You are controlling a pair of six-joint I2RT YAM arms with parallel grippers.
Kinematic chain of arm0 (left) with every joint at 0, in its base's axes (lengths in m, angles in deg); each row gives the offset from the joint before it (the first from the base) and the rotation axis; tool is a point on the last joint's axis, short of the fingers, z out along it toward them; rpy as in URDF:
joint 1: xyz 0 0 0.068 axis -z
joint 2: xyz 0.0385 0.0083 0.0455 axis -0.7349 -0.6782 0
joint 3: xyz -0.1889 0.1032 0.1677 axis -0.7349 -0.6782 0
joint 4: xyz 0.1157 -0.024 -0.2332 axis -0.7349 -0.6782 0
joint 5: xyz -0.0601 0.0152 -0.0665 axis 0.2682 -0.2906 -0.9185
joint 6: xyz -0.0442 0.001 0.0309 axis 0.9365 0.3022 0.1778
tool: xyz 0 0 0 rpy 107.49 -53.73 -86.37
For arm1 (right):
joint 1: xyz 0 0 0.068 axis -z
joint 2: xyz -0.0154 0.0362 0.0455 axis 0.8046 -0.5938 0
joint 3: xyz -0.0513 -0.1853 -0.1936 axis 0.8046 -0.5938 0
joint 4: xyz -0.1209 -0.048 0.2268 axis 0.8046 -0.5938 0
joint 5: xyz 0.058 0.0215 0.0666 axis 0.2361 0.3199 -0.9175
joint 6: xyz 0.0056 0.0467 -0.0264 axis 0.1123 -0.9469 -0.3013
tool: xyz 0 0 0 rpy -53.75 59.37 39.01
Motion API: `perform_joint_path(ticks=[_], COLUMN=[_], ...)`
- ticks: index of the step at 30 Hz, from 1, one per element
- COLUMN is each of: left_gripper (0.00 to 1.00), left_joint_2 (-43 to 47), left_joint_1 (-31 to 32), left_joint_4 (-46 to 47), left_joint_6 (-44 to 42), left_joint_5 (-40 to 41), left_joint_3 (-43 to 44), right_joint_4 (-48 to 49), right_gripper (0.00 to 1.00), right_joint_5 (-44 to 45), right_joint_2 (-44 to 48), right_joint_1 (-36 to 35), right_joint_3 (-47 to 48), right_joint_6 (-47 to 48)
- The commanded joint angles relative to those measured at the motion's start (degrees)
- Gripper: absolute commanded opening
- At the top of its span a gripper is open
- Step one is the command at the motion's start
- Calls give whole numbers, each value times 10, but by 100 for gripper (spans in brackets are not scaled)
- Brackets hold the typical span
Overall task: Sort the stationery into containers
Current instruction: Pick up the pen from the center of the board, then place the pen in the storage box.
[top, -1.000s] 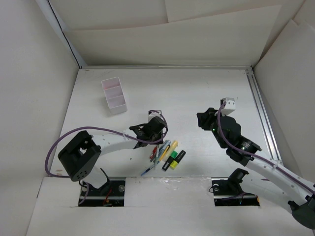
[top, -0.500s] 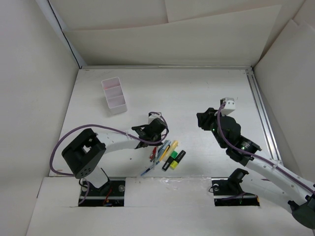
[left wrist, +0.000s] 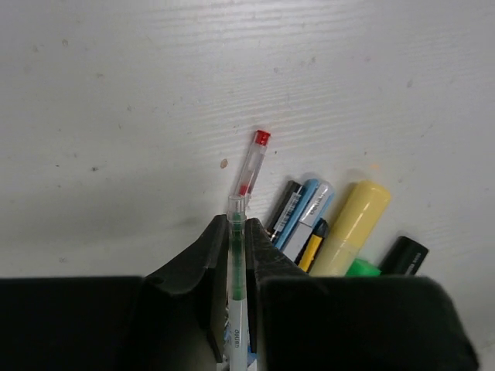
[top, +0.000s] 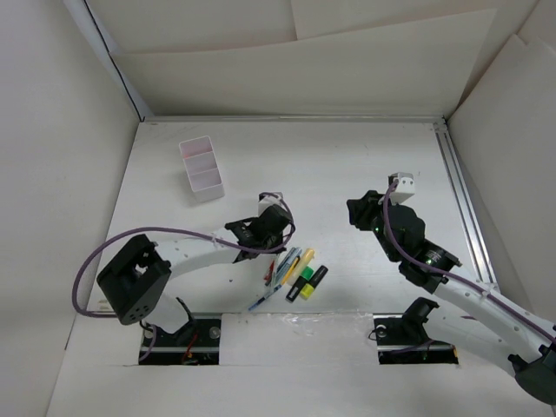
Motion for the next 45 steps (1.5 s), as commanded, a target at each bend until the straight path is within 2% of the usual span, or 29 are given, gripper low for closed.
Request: perform_joint_path(ticks=[1, 6, 11, 13, 17, 18, 21, 24, 28, 30, 34, 41, 45], left_gripper=[0, 0, 0, 0, 0, 0, 0, 0, 0, 0, 0, 0, 0], left_joint_2=[62, 93, 110, 110, 68, 36, -34, -87, -145, -167, -197, -236, -243], left_joint_1=[4, -4, -74, -104, -198, -240, -314, -374, -421, -426, -426, -426, -426], left_joint_4=[-21, -13, 74, 109, 185, 200, 200, 210, 216, 222, 264, 330, 362], left_joint_6=[-4, -4, -4, -10, -17, -18, -25, -45, -74, -118, -204, -303, -323], left_joint_5=[34, 91, 142, 190, 245, 245, 228, 221, 215, 248, 288, 320, 328], left_joint_3=[42, 83, 94, 110, 148, 161, 243, 313, 397, 441, 470, 475, 453], right_joint_4=[14, 14, 14, 14, 14, 14, 14, 19, 19, 19, 24, 24, 29], right_gripper=[42, 42, 42, 42, 42, 42, 42, 42, 42, 42, 42, 42, 42], right_joint_5=[-6, -6, -6, -6, -6, -6, -11, -11, -16, -16, -21, -27, -27], right_joint_2=[3, 3, 3, 3, 3, 3, 3, -9, -9, -9, -9, -9, -9], right_joint_1=[4, 4, 4, 4, 4, 4, 4, 4, 4, 4, 4, 4, 4], right_joint_3=[12, 12, 12, 12, 12, 12, 12, 12, 12, 12, 12, 12, 12], right_joint_6=[-1, -1, -1, -1, -1, -1, -1, -1, -1, -1, -1, 4, 4])
